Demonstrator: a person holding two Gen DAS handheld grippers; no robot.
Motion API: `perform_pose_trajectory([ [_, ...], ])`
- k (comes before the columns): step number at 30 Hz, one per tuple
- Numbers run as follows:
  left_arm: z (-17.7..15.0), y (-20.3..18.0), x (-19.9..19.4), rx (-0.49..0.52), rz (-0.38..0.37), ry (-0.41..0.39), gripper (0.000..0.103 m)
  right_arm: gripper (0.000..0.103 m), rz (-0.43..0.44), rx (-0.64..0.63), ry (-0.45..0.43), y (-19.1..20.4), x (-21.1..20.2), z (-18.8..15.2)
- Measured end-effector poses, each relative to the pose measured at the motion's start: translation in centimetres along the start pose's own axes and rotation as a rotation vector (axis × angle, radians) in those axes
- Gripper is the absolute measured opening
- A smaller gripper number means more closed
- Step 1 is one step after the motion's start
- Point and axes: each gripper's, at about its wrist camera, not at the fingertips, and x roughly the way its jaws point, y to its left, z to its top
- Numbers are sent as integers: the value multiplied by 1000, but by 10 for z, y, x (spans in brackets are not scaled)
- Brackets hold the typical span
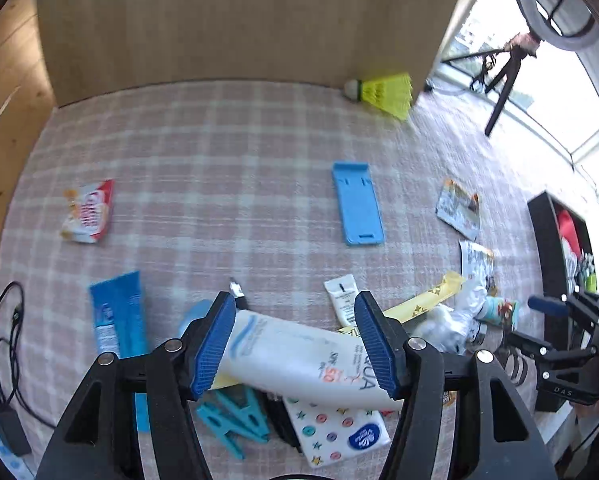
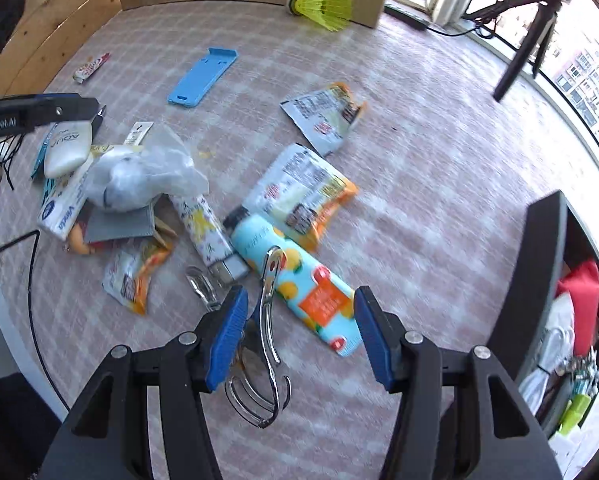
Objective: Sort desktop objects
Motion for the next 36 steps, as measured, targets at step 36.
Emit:
perform_pose_trajectory([
  [36,-4,-96,46,283,-84,103,50,56,27,-197,-73,33,26,22],
])
